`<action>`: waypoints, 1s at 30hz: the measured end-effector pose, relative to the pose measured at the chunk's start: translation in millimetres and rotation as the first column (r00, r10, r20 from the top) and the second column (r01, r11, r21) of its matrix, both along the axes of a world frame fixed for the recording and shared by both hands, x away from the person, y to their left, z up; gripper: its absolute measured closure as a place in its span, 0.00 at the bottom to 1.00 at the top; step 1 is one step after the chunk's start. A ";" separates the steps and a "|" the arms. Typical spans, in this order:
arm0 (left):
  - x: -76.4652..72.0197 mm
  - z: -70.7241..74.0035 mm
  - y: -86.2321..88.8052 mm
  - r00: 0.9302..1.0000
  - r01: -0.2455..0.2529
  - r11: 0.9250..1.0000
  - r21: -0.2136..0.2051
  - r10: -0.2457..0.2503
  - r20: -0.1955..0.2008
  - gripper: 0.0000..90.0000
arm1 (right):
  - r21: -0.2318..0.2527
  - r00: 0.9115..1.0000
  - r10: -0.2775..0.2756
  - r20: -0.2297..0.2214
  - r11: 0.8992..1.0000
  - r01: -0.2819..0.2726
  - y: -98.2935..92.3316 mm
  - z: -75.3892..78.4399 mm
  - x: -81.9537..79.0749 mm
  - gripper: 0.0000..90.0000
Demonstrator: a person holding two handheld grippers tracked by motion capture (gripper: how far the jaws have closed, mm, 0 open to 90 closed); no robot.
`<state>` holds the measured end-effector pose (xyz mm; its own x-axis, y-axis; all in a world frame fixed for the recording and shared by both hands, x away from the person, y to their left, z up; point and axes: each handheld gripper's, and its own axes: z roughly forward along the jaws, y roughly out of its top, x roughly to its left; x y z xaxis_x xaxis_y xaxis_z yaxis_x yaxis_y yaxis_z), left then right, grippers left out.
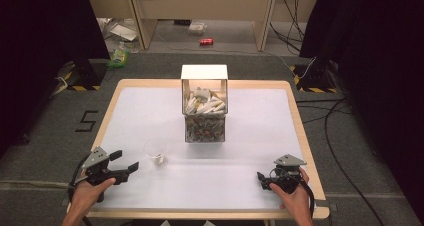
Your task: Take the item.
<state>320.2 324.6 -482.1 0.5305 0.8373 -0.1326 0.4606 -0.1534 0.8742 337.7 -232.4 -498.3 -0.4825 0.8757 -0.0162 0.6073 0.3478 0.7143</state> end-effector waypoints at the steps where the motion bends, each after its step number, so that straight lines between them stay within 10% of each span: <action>1: -0.7 -1.9 -0.5 1.000 0.001 1.000 0.004 -0.001 -0.004 0.17 | 0.000 1.000 0.000 0.000 1.000 0.000 0.0 0.0 0.0 0.07; 30: -25.8 -25.4 -1.1 0.997 0.016 0.995 0.101 -0.008 -0.073 0.17 | 0.000 1.000 0.000 0.002 1.000 0.000 0.1 -0.1 0.0 0.07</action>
<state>294.5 323.5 -507.5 0.5325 0.8421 -0.0856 0.5197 -0.2455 0.8183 337.7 -232.3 -498.4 -0.4824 0.8757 -0.0175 0.6060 0.3481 0.7153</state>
